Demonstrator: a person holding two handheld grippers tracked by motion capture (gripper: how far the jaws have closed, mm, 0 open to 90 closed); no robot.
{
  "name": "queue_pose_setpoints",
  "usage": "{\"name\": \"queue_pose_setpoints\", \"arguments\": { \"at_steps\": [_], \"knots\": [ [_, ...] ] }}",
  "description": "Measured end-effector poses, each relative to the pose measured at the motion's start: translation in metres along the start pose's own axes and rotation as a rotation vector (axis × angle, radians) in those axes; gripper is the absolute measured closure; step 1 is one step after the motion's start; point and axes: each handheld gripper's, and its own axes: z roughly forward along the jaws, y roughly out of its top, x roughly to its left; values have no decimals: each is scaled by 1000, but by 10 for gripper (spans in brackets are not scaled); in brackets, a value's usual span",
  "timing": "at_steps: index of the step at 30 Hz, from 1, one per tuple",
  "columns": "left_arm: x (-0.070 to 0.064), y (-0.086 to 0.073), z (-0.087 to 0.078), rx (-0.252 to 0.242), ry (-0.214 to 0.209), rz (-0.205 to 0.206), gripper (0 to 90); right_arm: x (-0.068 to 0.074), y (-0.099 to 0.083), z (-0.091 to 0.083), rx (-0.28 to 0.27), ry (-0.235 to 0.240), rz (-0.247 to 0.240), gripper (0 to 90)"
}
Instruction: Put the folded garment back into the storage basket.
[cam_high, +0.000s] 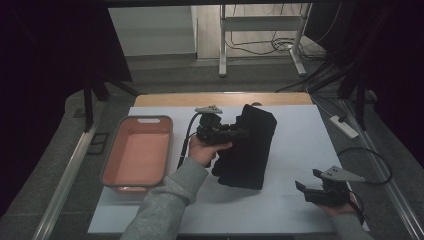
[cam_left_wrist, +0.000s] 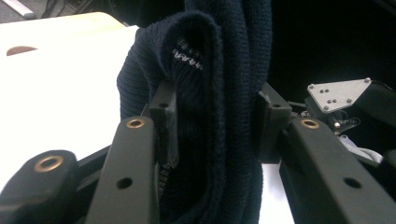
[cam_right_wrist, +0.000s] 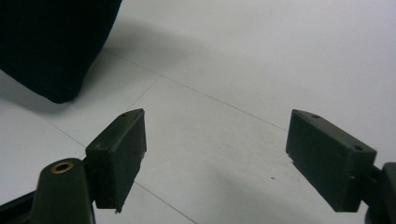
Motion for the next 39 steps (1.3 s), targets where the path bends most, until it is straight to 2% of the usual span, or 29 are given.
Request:
{"name": "queue_pose_setpoints", "arguments": {
  "at_steps": [9,31,34,39],
  "knots": [
    [-2,4,-8,-19,18,8,594,0,0,0,0,0,0,212],
    [-8,10,-24,-49,27,20,594,0,0,0,2,-2,-2,212],
    [-8,10,-26,-60,24,35,594,0,0,0,3,-2,-2,213],
    [-8,10,-29,-70,20,36,594,0,0,0,4,-2,-1,213]
  ]
}}
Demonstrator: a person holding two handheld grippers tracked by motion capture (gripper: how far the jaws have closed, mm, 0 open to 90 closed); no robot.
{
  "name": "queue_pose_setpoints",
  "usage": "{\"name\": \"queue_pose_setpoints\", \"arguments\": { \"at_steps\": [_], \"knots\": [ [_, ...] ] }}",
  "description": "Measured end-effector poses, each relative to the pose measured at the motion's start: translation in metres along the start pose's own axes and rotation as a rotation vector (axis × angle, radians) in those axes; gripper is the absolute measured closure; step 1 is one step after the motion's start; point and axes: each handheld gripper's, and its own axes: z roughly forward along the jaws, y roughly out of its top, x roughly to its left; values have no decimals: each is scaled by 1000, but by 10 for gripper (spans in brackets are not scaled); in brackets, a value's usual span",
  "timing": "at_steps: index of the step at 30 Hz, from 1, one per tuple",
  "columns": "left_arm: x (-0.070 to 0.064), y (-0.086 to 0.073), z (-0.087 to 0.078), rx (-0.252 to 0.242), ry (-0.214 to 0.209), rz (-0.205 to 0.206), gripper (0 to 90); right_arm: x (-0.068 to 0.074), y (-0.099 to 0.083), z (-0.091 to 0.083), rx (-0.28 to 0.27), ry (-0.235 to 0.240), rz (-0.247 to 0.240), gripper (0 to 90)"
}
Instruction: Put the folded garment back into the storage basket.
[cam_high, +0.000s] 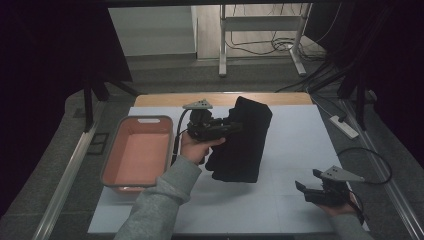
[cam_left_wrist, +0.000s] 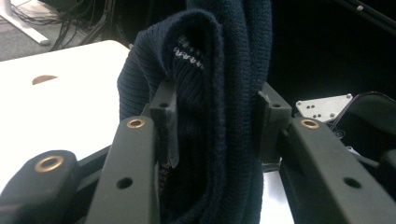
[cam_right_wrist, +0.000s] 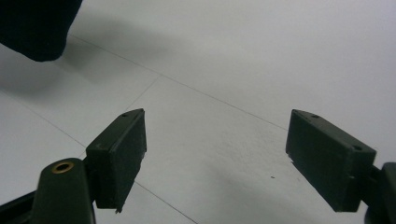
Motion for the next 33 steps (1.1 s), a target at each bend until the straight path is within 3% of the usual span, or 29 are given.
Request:
{"name": "queue_pose_setpoints", "arguments": {
  "at_steps": [21,33],
  "knots": [
    [-1,0,-14,-30,8,-4,594,-1,0,1,1,-3,-3,216],
    [-2,4,-30,-58,19,2,594,-1,0,1,0,-3,0,216]
  ]
}}
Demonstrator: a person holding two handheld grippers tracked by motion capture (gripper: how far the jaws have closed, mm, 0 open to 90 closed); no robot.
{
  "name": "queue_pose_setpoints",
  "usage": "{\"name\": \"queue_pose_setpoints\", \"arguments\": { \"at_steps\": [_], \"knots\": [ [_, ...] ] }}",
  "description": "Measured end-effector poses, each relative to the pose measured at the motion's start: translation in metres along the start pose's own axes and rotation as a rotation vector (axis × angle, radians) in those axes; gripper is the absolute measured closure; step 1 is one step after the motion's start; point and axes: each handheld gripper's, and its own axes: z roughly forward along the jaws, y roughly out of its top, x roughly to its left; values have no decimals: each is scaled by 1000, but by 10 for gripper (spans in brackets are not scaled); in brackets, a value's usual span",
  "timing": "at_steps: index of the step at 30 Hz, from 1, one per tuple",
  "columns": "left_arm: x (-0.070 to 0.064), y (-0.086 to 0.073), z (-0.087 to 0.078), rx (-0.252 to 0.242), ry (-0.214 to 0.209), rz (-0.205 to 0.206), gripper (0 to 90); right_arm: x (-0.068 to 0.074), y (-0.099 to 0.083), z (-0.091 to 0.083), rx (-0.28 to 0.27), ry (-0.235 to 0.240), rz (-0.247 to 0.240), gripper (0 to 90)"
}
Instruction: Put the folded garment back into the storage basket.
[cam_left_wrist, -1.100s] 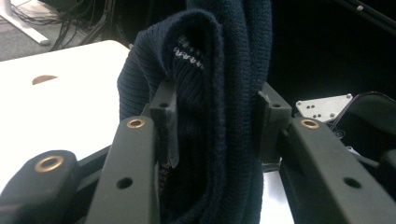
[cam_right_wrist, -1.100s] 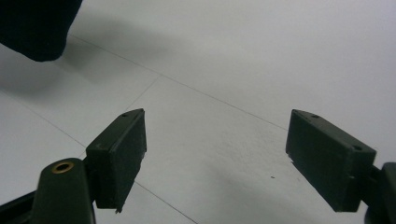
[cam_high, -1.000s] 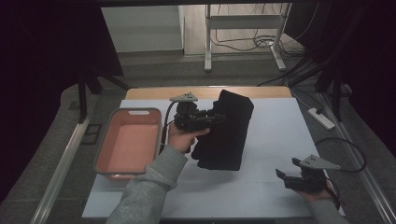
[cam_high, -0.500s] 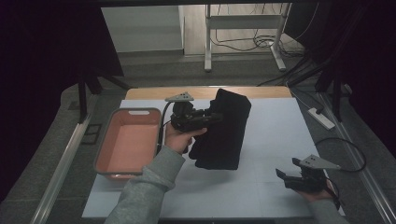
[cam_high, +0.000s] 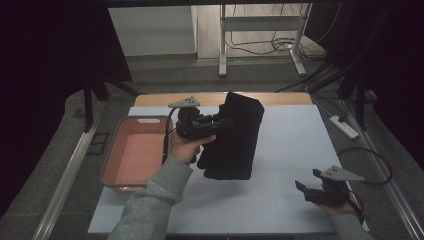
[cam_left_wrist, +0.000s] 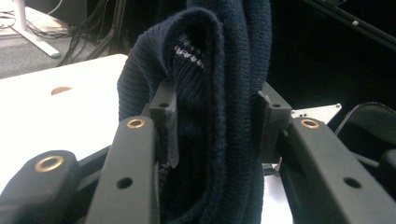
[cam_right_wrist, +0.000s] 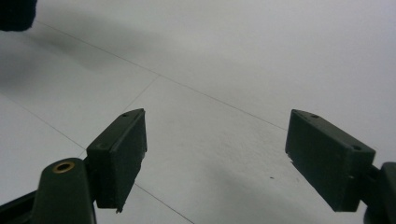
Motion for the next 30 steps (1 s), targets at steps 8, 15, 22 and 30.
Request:
{"name": "queue_pose_setpoints", "arguments": {
  "at_steps": [8,15,22,30],
  "knots": [
    [0,1,-8,-13,10,7,594,0,0,0,1,-1,1,216],
    [0,2,-13,-27,13,4,594,0,0,0,2,-2,0,216],
    [0,2,-19,-48,18,5,594,0,0,0,2,-1,0,216],
    [-2,2,-25,-67,20,9,593,0,0,1,5,-4,-2,216]
  ]
}}
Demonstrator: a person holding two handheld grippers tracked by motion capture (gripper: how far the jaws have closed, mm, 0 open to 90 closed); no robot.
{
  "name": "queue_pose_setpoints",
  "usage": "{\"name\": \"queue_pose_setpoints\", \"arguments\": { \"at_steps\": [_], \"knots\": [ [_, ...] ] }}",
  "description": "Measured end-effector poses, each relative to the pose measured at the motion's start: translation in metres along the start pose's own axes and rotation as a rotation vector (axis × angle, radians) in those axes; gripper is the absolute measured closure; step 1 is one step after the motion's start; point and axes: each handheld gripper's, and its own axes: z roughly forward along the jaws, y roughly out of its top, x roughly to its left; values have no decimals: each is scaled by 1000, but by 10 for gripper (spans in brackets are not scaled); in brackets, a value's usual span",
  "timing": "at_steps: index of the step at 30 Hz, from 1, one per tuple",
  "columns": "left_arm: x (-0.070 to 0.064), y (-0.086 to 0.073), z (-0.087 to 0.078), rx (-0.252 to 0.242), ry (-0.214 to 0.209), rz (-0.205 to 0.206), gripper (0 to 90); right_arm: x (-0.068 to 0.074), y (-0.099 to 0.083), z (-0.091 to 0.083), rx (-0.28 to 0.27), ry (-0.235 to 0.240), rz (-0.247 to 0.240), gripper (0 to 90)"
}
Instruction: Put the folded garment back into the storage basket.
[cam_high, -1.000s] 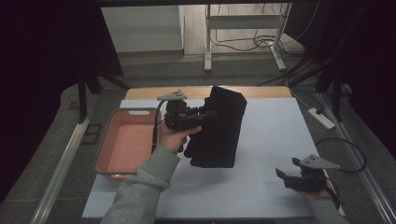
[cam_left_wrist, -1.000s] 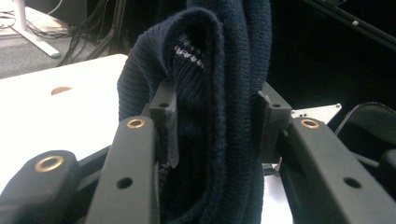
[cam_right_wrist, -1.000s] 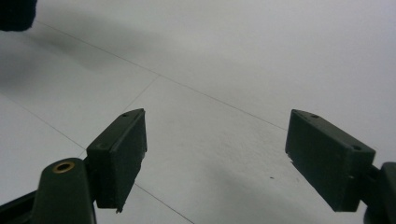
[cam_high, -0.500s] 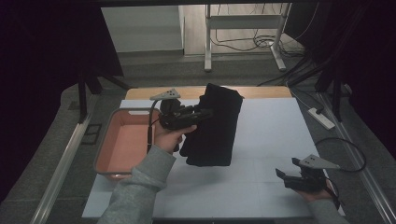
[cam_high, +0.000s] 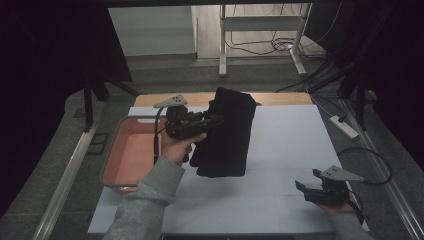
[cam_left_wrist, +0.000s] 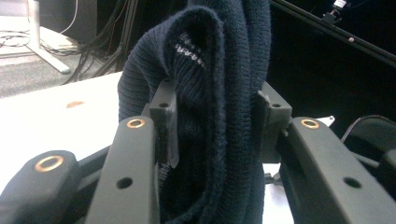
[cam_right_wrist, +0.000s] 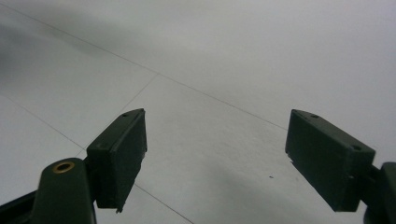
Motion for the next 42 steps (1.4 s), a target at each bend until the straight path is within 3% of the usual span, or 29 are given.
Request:
{"name": "queue_pose_setpoints", "arguments": {
  "at_steps": [42],
  "knots": [
    [0,1,-20,-40,10,3,593,1,0,1,6,4,-4,216]
  ]
}}
